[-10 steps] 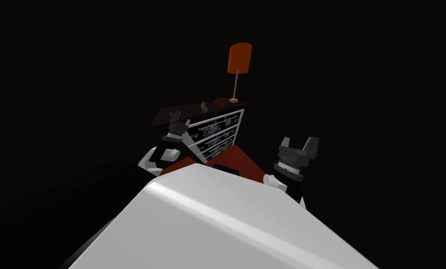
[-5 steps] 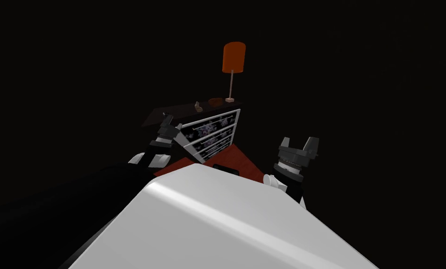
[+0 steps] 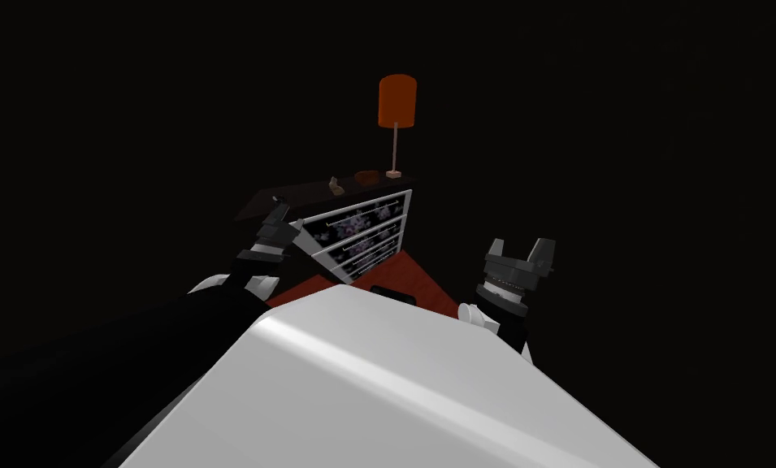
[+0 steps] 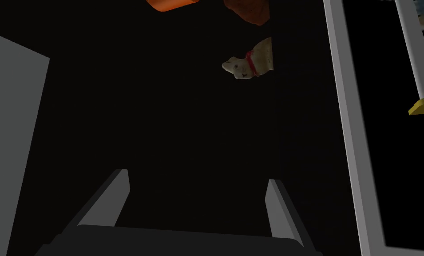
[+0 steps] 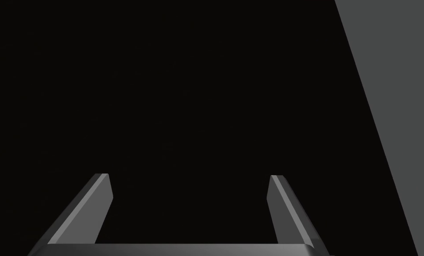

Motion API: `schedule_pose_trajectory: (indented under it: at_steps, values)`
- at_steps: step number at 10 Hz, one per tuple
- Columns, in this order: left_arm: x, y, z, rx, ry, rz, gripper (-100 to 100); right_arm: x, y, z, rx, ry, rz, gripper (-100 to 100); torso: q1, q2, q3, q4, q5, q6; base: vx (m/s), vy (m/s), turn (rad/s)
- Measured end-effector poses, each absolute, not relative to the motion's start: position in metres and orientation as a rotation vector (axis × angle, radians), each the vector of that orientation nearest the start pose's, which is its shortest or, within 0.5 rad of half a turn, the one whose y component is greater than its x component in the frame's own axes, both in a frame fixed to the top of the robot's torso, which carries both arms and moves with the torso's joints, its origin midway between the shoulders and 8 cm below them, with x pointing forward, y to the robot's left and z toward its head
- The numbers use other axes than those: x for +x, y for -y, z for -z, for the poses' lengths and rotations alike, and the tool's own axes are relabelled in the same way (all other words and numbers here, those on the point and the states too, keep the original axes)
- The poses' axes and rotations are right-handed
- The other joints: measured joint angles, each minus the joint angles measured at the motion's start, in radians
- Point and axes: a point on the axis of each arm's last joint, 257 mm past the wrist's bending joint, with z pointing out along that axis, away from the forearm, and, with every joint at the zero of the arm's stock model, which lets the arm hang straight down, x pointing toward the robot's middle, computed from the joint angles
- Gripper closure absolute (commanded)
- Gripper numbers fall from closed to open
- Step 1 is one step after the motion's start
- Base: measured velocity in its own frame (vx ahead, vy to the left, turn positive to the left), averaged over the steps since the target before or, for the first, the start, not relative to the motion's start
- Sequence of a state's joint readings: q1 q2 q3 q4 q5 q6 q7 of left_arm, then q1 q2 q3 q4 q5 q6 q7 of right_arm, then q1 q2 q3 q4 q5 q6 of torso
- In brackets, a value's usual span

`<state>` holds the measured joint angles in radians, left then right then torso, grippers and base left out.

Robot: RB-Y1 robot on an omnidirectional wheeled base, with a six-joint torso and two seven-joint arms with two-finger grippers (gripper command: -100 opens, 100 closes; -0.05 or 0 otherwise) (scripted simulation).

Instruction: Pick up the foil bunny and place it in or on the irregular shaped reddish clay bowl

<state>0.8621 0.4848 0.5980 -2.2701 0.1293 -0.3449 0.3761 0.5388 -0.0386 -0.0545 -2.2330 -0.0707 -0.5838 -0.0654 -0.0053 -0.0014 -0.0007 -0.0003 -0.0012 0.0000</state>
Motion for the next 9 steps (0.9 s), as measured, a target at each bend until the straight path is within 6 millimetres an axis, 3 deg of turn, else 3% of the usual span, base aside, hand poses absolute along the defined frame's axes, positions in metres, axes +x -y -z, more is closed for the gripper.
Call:
schedule_pose_trajectory:
  at_steps: [9]
  values:
    - [0.229,-0.522,-0.005,-0.756,-1.156,0.695,-100,0.331,0.307,-0.009,0.688,-0.576,-1.338,0,0.002,-0.001,-0.001,0.000,0.000,0.000,0.040,-0.076,-0.018]
